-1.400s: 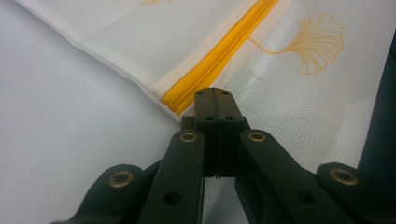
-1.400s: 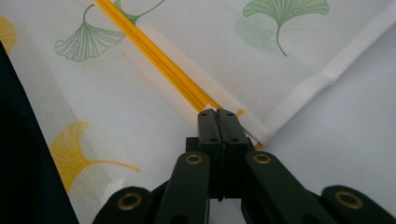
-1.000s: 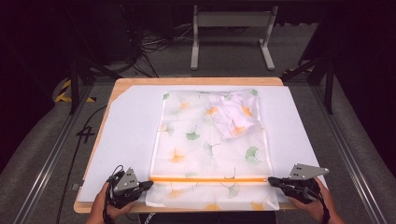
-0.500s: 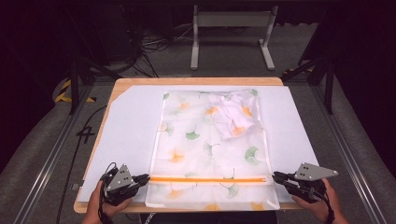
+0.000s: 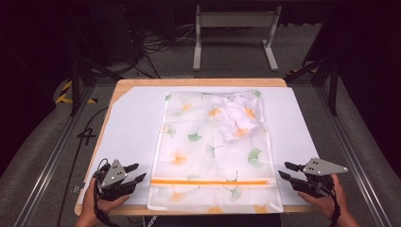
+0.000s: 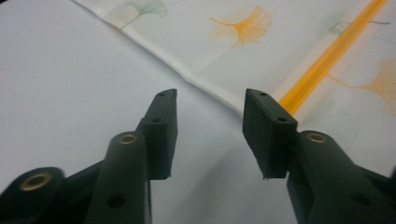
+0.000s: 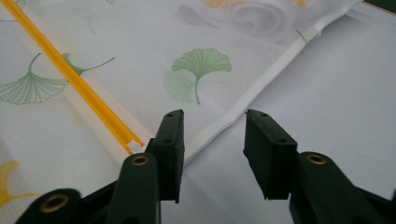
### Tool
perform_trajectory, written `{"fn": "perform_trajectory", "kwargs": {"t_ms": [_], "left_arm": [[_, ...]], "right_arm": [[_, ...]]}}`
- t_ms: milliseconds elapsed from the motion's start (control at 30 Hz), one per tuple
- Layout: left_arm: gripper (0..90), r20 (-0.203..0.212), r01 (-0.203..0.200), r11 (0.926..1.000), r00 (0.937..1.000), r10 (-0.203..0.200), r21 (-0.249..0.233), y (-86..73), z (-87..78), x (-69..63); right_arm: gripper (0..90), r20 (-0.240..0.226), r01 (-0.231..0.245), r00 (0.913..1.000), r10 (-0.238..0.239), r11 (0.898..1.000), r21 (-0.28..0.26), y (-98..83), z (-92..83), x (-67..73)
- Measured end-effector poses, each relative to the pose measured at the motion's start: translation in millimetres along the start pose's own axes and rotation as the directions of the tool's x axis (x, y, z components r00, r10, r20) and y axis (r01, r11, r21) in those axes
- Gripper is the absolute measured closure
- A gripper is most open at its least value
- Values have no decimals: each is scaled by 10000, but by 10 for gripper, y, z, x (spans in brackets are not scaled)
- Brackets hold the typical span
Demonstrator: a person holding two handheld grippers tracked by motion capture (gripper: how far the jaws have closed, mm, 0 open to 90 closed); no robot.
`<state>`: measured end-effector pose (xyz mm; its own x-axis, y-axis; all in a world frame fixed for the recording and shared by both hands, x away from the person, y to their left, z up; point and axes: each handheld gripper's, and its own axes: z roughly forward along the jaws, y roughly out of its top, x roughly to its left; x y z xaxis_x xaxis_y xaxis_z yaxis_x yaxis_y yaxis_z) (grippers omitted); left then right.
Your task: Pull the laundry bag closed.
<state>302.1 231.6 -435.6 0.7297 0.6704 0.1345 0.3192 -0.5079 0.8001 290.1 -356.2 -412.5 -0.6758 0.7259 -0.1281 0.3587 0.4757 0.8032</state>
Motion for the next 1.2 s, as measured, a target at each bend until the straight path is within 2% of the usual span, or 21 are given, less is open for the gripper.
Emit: {"fn": "perform_trajectory", "kwargs": {"t_ms": [67,200,233,367,500,633,733,800,833,900,933,967,1067,1133,1200], "left_arm": [[472,-119,103,9999,9999,-104,-25,-2,0,38],[420,-277,273,9996,9992,-275,-45,-20,22,124],[384,-353,325,9995,9989,-324,8,-24,32,141],[305,-673,736,9973,9950,-739,-74,-46,66,251],[236,-847,1062,9938,9905,-1087,-328,-63,64,367],[196,-962,1221,9908,9872,-1272,-578,-89,48,434],[158,-912,1575,9841,9821,-1647,-817,-128,35,492],[143,-957,1606,9832,9810,-1687,-865,-141,34,505],[132,-916,1782,9785,9779,-1878,-1043,-169,25,515],[129,-905,1847,9761,9765,-1954,-1144,-185,20,520],[123,-842,2025,9701,9730,-2147,-1337,-221,5,526],[119,-842,2025,9701,9730,-2147,-1337,-221,5,526],[119,-737,2279,9588,9672,-2429,-1696,-286,-27,522],[119,-675,2472,9505,9622,-2637,-1884,-293,-42,520],[117,-684,2423,9510,9634,-2592,-1922,-291,-47,503]], "right_arm": [[521,303,21,9995,-19,10000,-45,10,13,-33],[462,409,84,9991,-80,9999,-104,19,34,-77],[448,438,140,9989,-137,9999,-59,23,52,-106],[367,826,321,9961,-320,9995,0,43,101,-178],[282,1062,164,9942,-148,9998,-151,64,148,-276],[245,1205,-7,9927,54,9993,-386,83,173,-360],[218,1447,-171,9892,241,9986,-497,95,207,-441],[190,1601,-426,9857,525,9970,-649,84,219,-482],[181,1679,-545,9836,662,9958,-732,72,222,-497],[170,1714,-691,9817,829,9940,-850,54,222,-511],[161,1824,-1021,9758,1203,9891,-1059,9,218,-538],[161,1824,-1021,9758,1203,9891,-1059,9,218,-538],[152,2100,-1216,9667,1465,9844,-1270,-77,176,-555],[152,2101,-1369,9636,1655,9801,-1441,-120,144,-559],[152,2174,-1453,9600,1763,9777,-1514,-164,126,-560]]}}
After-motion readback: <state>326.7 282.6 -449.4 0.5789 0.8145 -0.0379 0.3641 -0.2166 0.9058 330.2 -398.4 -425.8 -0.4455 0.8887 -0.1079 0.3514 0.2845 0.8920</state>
